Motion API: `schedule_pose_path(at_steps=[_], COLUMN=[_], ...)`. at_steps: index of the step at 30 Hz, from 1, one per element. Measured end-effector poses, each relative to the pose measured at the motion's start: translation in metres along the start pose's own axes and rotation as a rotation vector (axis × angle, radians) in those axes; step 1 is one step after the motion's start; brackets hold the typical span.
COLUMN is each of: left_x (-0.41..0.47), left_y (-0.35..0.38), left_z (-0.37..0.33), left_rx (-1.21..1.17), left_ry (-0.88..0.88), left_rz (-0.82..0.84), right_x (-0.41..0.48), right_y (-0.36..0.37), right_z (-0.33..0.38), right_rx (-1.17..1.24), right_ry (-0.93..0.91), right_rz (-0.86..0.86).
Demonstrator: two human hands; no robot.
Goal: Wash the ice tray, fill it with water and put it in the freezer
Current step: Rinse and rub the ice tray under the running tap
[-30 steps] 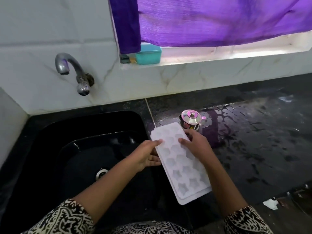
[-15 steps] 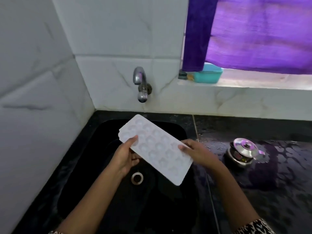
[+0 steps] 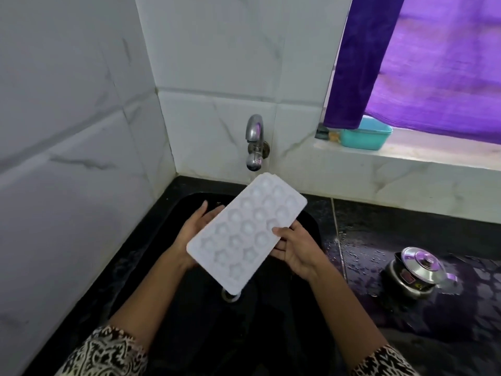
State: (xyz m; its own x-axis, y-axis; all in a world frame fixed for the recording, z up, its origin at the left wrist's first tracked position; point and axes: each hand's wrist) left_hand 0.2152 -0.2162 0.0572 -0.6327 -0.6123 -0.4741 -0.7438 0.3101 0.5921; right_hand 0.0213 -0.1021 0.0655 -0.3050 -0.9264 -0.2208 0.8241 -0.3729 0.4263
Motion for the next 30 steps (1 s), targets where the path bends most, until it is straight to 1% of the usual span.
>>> schedule_pose_path(at_steps=[3, 4, 5, 7, 9, 12, 16, 17, 18, 21, 23, 24, 25, 27, 29, 30], left_x=[-0.012, -0.017, -0.02, -0.021, -0.018, -0.006, 0.011, 0.015, 0.022, 0.043, 0.054, 0.06, 0.066, 0.073, 0.078, 0.08], left_y=[-0.024, -0.028, -0.029, -0.025, -0.025, -0.041, -0.051, -0.051, -0.052, -0.054, -0.056, -0.058, -0.059, -0.061, -0.063, -0.065], left_z=[0.031, 0.039, 0.045, 0.044, 0.041, 0.036, 0.031, 0.03, 0.03, 0.026, 0.024, 0.022, 0.022, 0.023, 0.026, 0.029], left_rx=[-0.274, -0.327, -0.34, -0.29, -0.233, -0.2, -0.186, -0.2, -0.216, -0.235, -0.253, -0.258, -0.255, -0.25, -0.243, -0.245], left_ry=[0.036, 0.056, 0.084, 0.142, 0.157, 0.064, -0.04, -0.056, -0.072, -0.09, -0.082, -0.091, -0.093, -0.085, -0.083, -0.083], left_rz=[0.14, 0.183, 0.188, 0.129, 0.071, 0.016, 0.048, 0.05, 0.047, 0.039, 0.071, 0.109, 0.149, 0.215, 0.244, 0.249], right_x=[0.004, 0.004, 0.004, 0.0, -0.007, -0.016, -0.013, -0.011, -0.007, 0.008, 0.018, 0.026, 0.035, 0.055, 0.078, 0.089], right_y=[0.009, 0.014, 0.018, 0.025, 0.028, 0.024, 0.01, 0.009, 0.005, -0.006, -0.011, -0.01, -0.007, 0.008, 0.027, 0.035], right_z=[-0.012, -0.018, -0.025, -0.043, -0.06, -0.079, -0.094, -0.094, -0.094, -0.084, -0.067, -0.055, -0.041, -0.013, 0.008, 0.014], right_rx=[0.126, 0.146, 0.151, 0.152, 0.144, 0.111, -0.003, -0.039, -0.067, -0.112, -0.238, -0.333, -0.421, -0.516, -0.546, -0.576], right_ry=[-0.075, -0.092, -0.1, -0.096, -0.071, -0.015, 0.054, 0.063, 0.056, -0.073, -0.181, -0.245, -0.318, -0.446, -0.494, -0.485], right_rz=[-0.073, -0.085, -0.091, -0.099, -0.119, -0.148, -0.169, -0.187, -0.239, -0.525, -0.691, -0.73, -0.729, -0.643, -0.55, -0.512])
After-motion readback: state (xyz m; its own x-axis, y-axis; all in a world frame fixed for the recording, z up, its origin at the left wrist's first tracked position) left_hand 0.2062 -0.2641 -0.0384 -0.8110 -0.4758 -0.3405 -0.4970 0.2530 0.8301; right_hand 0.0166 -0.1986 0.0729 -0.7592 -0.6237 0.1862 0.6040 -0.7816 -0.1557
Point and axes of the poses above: each hand's wrist, its own x-axis towards the middle knuckle, its own y-axis out of the palm, z = x × y, and after that the axes turned 6 degrees about -y, right-handed
